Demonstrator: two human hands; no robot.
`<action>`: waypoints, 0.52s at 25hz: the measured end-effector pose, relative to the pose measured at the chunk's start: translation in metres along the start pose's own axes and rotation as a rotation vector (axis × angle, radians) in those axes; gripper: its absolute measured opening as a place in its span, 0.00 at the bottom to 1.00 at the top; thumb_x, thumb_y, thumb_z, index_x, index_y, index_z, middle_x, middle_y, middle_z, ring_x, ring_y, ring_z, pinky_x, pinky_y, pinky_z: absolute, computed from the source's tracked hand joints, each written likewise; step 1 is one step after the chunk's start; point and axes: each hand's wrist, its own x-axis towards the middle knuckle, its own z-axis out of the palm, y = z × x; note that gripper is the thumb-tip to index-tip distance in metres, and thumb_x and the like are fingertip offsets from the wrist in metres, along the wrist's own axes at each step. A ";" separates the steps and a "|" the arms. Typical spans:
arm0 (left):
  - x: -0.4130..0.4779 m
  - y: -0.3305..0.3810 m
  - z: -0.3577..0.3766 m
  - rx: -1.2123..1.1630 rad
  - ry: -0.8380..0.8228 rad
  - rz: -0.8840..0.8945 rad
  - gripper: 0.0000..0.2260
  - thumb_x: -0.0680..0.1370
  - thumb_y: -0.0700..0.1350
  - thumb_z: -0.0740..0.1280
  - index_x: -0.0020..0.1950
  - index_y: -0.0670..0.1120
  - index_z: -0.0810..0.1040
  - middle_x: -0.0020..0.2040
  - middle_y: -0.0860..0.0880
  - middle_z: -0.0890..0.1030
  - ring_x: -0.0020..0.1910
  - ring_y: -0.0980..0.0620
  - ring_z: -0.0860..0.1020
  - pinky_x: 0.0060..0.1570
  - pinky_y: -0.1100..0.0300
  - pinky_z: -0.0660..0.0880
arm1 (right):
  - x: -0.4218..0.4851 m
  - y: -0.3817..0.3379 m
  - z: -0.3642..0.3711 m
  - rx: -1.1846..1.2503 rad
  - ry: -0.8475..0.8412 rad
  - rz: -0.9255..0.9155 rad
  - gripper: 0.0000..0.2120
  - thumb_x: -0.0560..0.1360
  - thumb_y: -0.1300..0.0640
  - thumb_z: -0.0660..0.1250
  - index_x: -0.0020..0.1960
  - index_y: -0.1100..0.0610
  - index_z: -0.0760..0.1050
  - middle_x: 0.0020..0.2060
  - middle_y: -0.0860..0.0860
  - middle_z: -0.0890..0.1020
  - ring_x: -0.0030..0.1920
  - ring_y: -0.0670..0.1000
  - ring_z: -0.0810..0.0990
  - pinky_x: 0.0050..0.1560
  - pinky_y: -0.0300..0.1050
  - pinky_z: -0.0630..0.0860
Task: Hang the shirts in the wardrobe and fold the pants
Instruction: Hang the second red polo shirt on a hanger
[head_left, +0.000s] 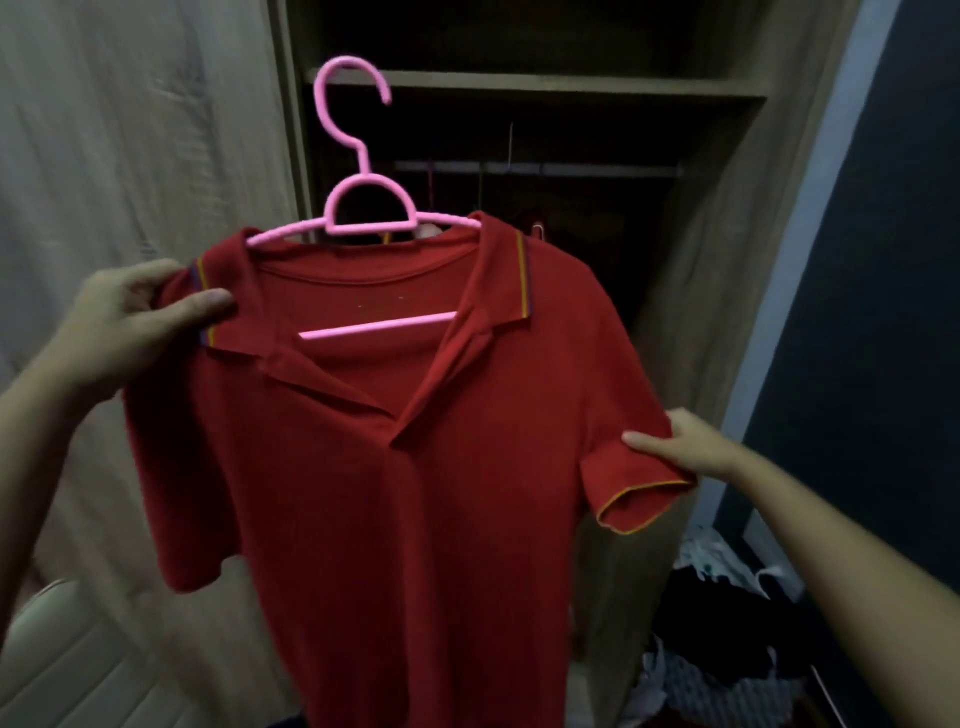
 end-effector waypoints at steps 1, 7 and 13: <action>0.001 -0.001 0.000 0.011 -0.008 -0.016 0.14 0.72 0.50 0.70 0.49 0.40 0.79 0.42 0.36 0.79 0.41 0.49 0.73 0.34 0.62 0.73 | 0.004 0.014 -0.003 -0.063 0.050 0.036 0.21 0.65 0.38 0.71 0.44 0.55 0.80 0.44 0.55 0.84 0.43 0.52 0.83 0.47 0.45 0.78; 0.001 0.016 0.028 0.043 -0.045 -0.010 0.11 0.71 0.53 0.70 0.43 0.47 0.78 0.35 0.46 0.81 0.33 0.58 0.73 0.29 0.56 0.70 | 0.002 -0.028 -0.013 -0.345 0.531 -0.189 0.20 0.73 0.59 0.69 0.63 0.59 0.72 0.56 0.57 0.78 0.55 0.53 0.77 0.58 0.47 0.74; -0.025 0.072 0.107 0.272 -0.004 0.159 0.14 0.71 0.60 0.65 0.38 0.49 0.75 0.31 0.47 0.79 0.34 0.45 0.79 0.35 0.54 0.70 | -0.007 -0.163 0.032 0.574 0.285 -0.282 0.11 0.79 0.51 0.60 0.57 0.56 0.73 0.52 0.59 0.81 0.45 0.48 0.79 0.55 0.43 0.75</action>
